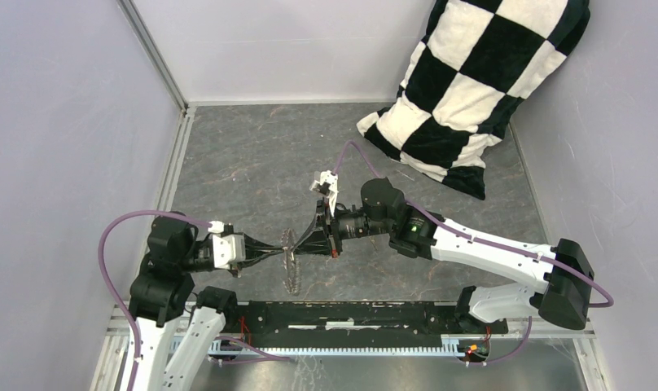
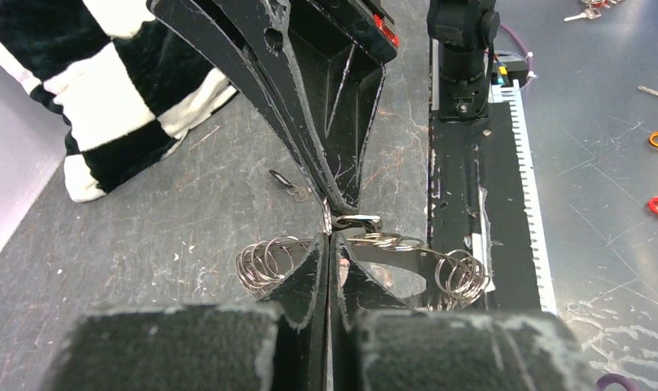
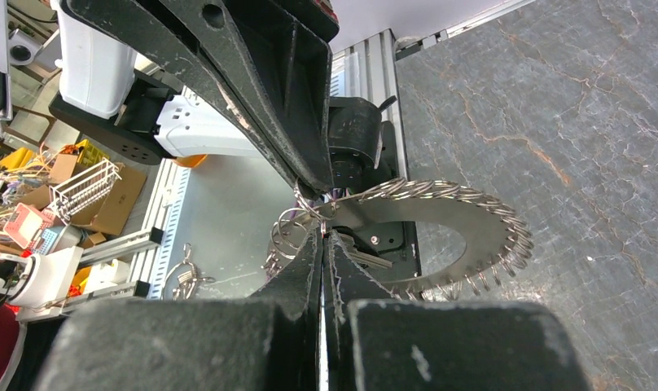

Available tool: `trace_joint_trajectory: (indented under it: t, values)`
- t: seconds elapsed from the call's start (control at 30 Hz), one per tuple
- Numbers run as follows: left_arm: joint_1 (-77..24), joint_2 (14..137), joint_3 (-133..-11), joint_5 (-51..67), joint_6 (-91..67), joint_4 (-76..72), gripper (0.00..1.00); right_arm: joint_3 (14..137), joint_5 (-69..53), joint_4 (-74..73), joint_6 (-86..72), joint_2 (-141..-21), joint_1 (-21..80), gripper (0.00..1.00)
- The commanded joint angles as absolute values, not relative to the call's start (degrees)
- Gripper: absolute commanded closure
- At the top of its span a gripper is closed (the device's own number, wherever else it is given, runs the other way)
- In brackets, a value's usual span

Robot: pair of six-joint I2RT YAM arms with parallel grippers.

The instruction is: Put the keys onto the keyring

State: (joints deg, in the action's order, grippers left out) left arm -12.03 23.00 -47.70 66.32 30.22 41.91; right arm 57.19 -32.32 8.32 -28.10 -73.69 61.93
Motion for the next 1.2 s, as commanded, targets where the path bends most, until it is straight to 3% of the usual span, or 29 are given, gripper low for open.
trace_joint_trajectory:
  t: [0.0, 1.17]
  values:
    - [-12.09, 24.53, -49.04, 67.50, 34.75, 44.61, 0.98, 59.27, -31.56, 11.25, -28.84, -73.91, 61.43, 1.00]
    - [-12.09, 24.17, -49.05, 66.78, 40.25, 48.49, 0.98, 61.39, -30.46, 9.30, -30.07, -76.20, 60.56, 1.00]
